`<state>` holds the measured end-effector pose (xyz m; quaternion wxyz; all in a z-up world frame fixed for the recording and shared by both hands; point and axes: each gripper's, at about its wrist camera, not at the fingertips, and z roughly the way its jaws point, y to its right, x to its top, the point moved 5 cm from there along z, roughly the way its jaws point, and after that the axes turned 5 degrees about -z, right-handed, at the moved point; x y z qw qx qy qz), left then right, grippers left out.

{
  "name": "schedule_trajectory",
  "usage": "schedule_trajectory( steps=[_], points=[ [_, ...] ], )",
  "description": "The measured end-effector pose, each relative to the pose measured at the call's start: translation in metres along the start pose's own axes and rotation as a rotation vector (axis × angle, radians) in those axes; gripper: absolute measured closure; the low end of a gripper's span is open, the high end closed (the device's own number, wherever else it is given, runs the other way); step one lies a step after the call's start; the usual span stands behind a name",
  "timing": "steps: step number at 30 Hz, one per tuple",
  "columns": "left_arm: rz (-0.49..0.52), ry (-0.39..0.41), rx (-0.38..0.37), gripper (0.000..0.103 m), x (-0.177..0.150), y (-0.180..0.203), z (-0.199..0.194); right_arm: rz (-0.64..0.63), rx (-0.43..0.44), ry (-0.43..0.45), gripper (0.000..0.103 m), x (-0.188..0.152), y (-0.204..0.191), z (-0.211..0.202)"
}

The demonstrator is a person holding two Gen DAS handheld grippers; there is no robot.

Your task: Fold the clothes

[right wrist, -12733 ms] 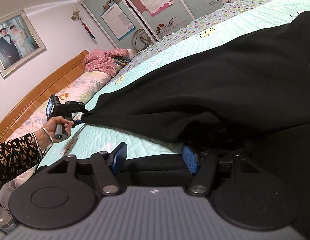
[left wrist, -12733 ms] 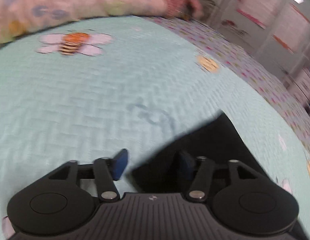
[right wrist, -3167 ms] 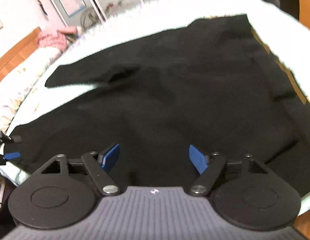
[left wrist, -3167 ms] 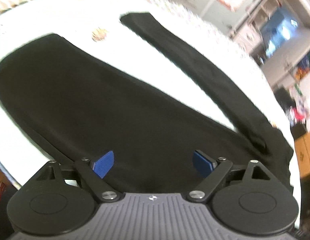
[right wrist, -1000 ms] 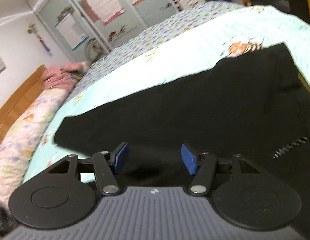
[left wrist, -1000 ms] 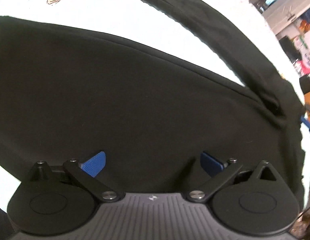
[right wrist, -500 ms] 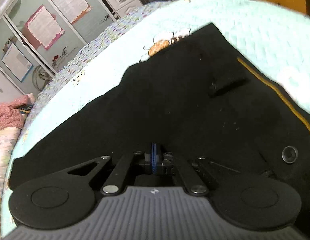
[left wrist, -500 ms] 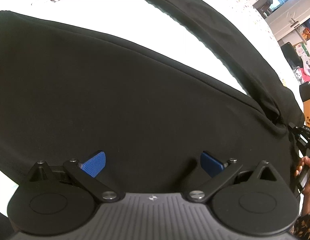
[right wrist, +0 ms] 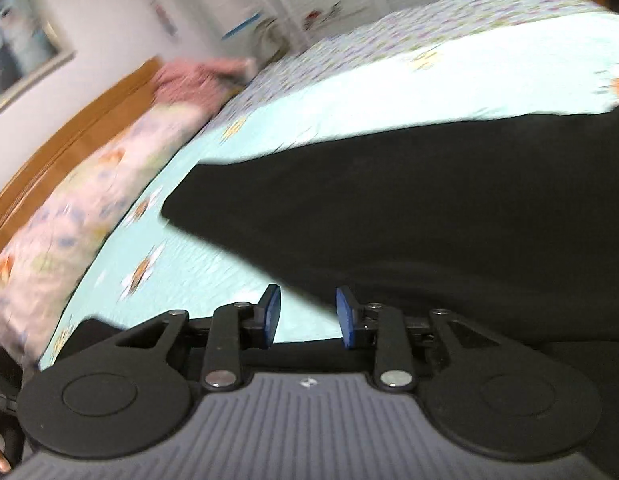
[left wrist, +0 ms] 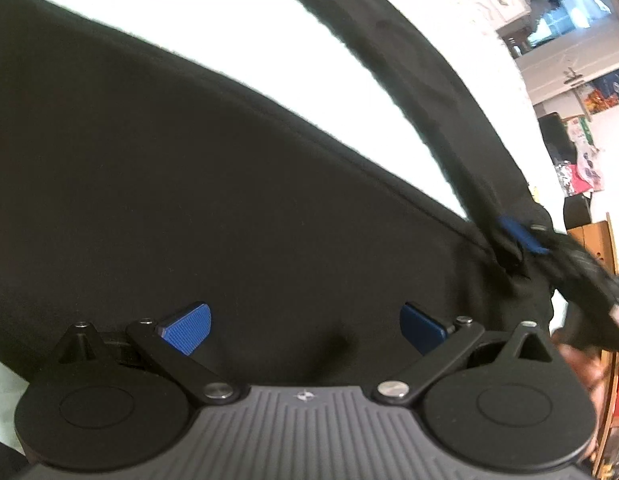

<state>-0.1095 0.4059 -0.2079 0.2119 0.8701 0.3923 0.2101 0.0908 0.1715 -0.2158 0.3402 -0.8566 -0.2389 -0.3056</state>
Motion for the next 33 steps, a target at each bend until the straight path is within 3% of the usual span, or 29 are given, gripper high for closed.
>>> schedule_trajectory(
  steps=[4,6,10,13,18,21,26,29,33],
  points=[
    [0.079,0.103,-0.008,0.001,0.020,0.012,-0.023,-0.010,0.002,-0.086,0.070,-0.026,-0.015,0.032],
    [0.070,0.155,0.058,0.001,0.035,0.006,-0.026,-0.053,-0.022,-0.064,0.070,-0.036,-0.024,0.032],
    [-0.032,0.224,0.156,0.001,0.063,-0.014,-0.025,-0.064,-0.071,-0.027,0.069,-0.026,-0.034,0.023],
    [-0.103,0.255,0.215,0.001,0.076,-0.028,-0.020,-0.113,-0.043,-0.022,0.063,-0.022,-0.049,0.012],
    [-0.156,0.243,0.197,0.000,0.078,-0.044,-0.004,-0.153,0.055,-0.210,0.053,-0.021,-0.076,0.047],
    [-0.191,0.230,0.162,0.000,0.081,-0.047,-0.008,-0.203,-0.001,-0.296,0.053,-0.022,-0.082,0.067],
    [-0.262,0.302,0.101,0.002,0.113,-0.054,-0.040,-0.276,-0.030,-0.231,0.052,0.023,-0.108,0.076],
    [-0.282,0.343,0.060,0.002,0.137,-0.058,-0.048,-0.273,0.026,-0.162,0.052,0.066,-0.133,0.088],
    [-0.294,0.374,0.042,0.001,0.146,-0.069,-0.039,-0.161,0.108,-0.094,0.052,0.129,-0.146,0.109]
  ],
)
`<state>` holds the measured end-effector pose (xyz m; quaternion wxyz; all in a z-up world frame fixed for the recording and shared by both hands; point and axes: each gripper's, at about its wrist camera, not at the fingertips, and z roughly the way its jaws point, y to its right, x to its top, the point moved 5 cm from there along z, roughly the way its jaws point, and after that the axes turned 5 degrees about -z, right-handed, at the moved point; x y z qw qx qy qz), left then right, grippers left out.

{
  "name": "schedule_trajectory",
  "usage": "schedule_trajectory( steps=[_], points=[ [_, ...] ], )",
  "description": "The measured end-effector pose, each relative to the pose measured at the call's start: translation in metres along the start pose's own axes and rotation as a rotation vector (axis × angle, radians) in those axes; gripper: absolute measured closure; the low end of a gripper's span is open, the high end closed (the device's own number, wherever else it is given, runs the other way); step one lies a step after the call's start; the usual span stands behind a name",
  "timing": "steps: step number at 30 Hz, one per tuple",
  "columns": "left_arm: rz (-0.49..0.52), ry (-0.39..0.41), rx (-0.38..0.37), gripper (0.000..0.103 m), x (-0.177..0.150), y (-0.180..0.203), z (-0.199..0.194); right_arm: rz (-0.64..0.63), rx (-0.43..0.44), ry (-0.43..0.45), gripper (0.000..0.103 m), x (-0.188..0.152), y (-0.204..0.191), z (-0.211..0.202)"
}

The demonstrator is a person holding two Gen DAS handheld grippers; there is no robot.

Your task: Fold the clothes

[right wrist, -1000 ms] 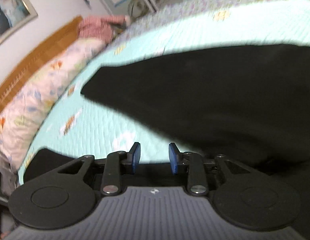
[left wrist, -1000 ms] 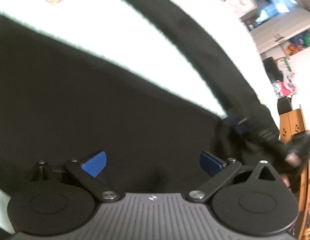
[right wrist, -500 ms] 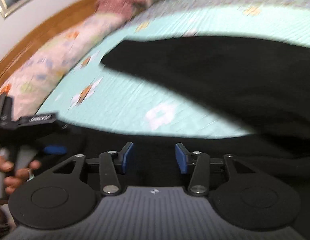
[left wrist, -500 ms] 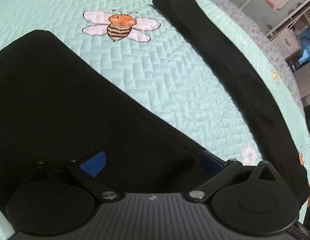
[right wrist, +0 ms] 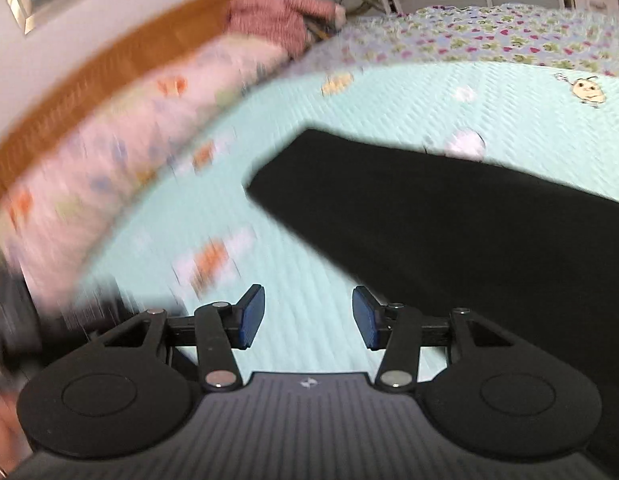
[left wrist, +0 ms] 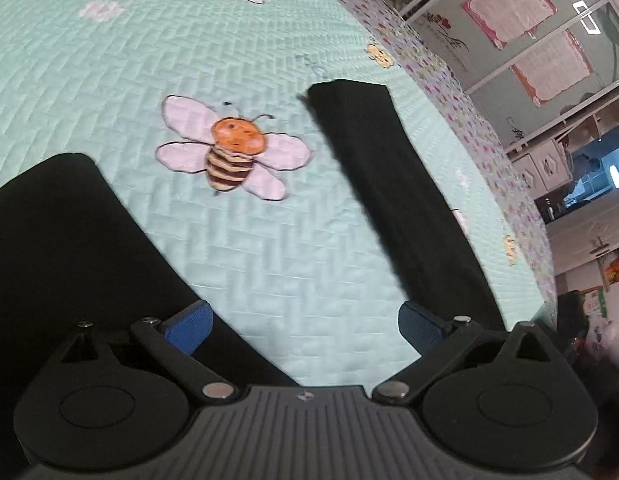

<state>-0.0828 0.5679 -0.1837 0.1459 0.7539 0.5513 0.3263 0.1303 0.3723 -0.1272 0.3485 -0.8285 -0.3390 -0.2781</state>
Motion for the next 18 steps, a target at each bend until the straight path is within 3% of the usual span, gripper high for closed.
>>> schedule_trajectory(
  steps=[3,6,11,14,18],
  points=[
    [-0.001,0.003,0.033,0.001,-0.013,-0.018,0.015,-0.011,-0.038,0.036,0.052,0.040,0.010,0.019],
    [0.051,0.039,0.027,0.000,-0.016,-0.010,0.015,-0.078,-0.096,0.016,0.050,0.069,0.019,0.053],
    [0.030,0.039,-0.023,0.000,-0.016,-0.015,0.016,-0.132,-0.035,-0.052,0.045,0.097,0.026,0.126],
    [0.017,0.028,-0.057,0.000,-0.013,-0.020,0.016,-0.224,-0.064,-0.048,0.040,0.114,0.026,0.168],
    [0.023,0.018,-0.089,0.000,-0.012,-0.024,0.016,-0.242,-0.081,-0.082,0.040,0.129,0.041,0.224]
  ],
)
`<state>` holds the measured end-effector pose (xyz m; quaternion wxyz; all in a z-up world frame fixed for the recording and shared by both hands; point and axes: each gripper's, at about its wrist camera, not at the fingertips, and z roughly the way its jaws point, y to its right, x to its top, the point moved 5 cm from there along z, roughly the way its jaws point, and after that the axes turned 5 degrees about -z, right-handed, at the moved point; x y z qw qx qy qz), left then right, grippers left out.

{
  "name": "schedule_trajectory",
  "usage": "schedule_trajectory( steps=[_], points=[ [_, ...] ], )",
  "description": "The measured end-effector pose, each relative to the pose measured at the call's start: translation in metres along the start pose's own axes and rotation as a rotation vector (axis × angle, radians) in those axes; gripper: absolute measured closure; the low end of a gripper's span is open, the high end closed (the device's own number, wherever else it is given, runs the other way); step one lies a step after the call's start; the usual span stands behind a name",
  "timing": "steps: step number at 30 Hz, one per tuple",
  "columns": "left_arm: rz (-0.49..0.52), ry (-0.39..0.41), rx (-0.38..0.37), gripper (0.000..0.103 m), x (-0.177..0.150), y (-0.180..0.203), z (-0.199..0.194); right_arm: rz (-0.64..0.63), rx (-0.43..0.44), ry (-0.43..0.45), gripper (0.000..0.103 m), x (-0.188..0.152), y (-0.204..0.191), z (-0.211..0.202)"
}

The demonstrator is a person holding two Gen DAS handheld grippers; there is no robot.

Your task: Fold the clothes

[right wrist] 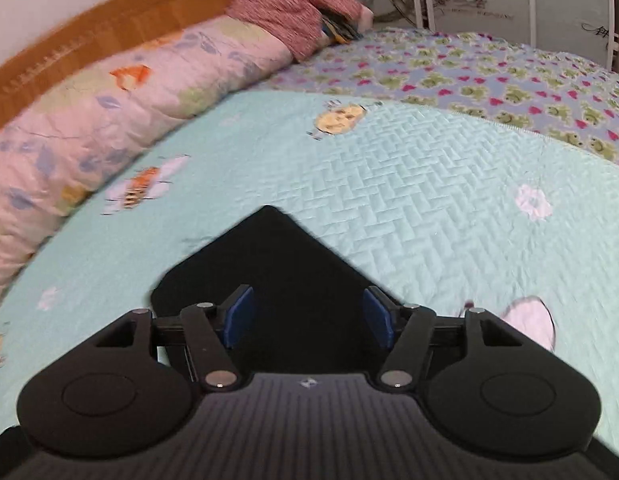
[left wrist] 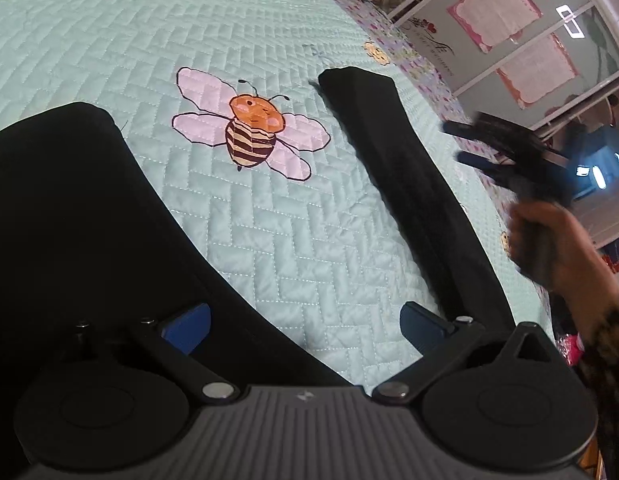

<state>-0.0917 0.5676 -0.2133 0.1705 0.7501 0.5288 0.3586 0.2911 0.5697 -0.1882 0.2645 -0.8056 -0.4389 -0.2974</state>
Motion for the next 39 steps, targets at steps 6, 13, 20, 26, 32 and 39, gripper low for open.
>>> schedule_trajectory(
  steps=[6,13,20,26,32,39],
  points=[
    [0.016,-0.012,-0.035,0.000,0.002,-0.003,0.000,-0.090,-0.033,-0.062,0.038,0.009,0.009,0.051],
    [0.009,-0.010,-0.055,0.000,0.002,-0.005,0.000,-0.120,0.019,-0.133,0.026,0.004,0.018,0.078],
    [0.039,0.004,-0.043,0.000,-0.001,-0.002,0.000,-0.197,0.035,-0.117,0.028,-0.006,0.005,0.080],
    [0.037,0.012,-0.045,0.000,-0.001,-0.002,-0.001,-0.203,0.032,-0.108,0.077,0.001,0.001,0.073],
    [0.042,0.014,-0.044,0.000,-0.001,-0.002,-0.001,-0.282,-0.049,-0.036,0.094,-0.002,-0.020,0.048],
    [-0.031,0.001,-0.108,0.000,0.008,-0.008,-0.006,-0.373,-0.036,0.119,0.094,-0.022,-0.081,-0.046]
  ],
)
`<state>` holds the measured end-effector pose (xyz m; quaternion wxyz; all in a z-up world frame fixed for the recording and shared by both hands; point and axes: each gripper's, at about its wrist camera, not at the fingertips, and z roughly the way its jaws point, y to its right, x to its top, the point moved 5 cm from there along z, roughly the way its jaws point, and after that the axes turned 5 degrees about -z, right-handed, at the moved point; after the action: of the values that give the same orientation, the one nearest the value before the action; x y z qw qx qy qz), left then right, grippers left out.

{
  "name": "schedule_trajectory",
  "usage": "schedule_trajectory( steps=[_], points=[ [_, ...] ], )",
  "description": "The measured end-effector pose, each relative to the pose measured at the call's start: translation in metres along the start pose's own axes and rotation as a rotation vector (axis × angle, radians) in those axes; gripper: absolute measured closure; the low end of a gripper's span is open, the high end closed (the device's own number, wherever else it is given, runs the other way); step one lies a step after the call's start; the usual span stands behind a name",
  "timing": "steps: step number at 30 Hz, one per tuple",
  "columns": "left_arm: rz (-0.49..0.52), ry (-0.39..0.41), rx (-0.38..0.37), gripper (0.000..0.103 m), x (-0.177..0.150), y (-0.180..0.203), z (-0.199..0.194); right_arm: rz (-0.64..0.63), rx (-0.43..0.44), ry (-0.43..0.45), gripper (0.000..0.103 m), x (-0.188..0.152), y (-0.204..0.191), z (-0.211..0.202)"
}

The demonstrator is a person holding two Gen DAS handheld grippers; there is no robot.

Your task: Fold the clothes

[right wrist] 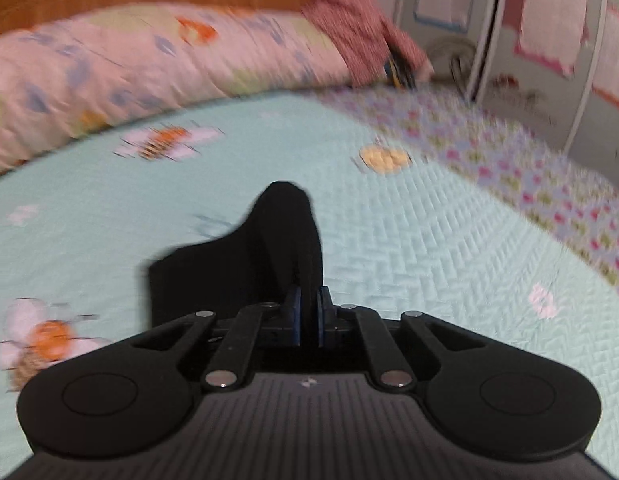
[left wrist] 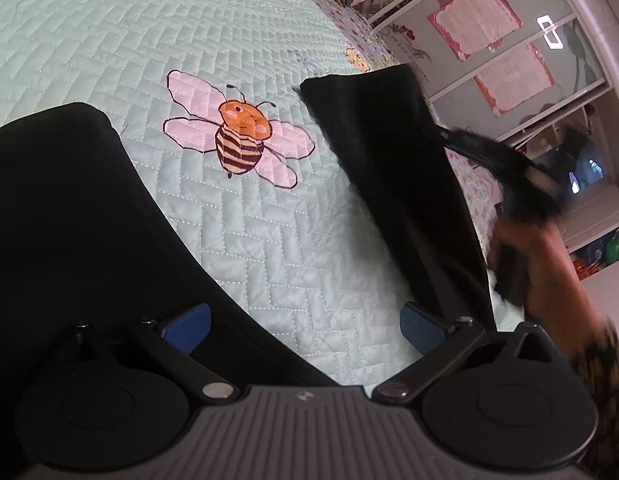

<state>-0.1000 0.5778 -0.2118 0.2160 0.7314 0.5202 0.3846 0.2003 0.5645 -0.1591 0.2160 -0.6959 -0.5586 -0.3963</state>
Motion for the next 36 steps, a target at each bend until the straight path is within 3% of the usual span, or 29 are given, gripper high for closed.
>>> schedule_trajectory(
  steps=[2,4,8,13,16,18,20,23,27,30,32,36],
  points=[
    [-0.053,0.018,-0.032,0.002,0.005,-0.004,-0.007,-0.014,0.027,0.036,0.094,-0.006,-0.026,-0.039],
    [-0.088,0.087,-0.038,0.005,0.013,-0.006,-0.024,-0.046,0.042,0.036,0.094,-0.021,-0.054,-0.070],
    [-0.151,0.216,-0.049,0.005,0.026,-0.010,-0.058,-0.175,0.051,-0.022,0.094,-0.074,-0.118,-0.105],
    [-0.196,0.162,0.003,0.005,0.022,-0.012,-0.059,-0.218,0.029,-0.098,0.093,-0.130,-0.156,-0.108],
    [-0.167,0.145,0.029,0.005,0.015,-0.008,-0.055,-0.161,-0.030,-0.041,0.087,-0.132,-0.154,-0.120],
    [-0.116,0.128,0.059,0.005,0.011,0.000,-0.051,-0.123,-0.061,-0.002,0.077,-0.127,-0.154,-0.135],
    [-0.073,0.103,0.068,0.005,0.007,0.006,-0.049,-0.076,-0.068,0.023,0.060,-0.126,-0.154,-0.152],
    [-0.045,0.040,0.039,0.005,-0.006,0.014,-0.043,0.068,-0.024,0.046,0.059,-0.137,-0.152,-0.183],
    [-0.020,-0.019,0.072,0.006,-0.027,0.020,-0.032,0.293,0.034,0.045,0.057,-0.171,-0.144,-0.213],
    [-0.031,-0.052,0.059,0.014,-0.032,0.026,-0.020,0.484,0.080,0.041,0.052,-0.205,-0.138,-0.226],
    [-0.032,-0.058,0.050,0.020,-0.030,0.033,-0.014,0.548,0.065,-0.016,0.045,-0.230,-0.138,-0.220],
    [-0.057,-0.032,0.042,0.021,-0.014,0.033,-0.003,0.607,0.076,0.061,0.044,-0.253,-0.138,-0.219]
  ],
)
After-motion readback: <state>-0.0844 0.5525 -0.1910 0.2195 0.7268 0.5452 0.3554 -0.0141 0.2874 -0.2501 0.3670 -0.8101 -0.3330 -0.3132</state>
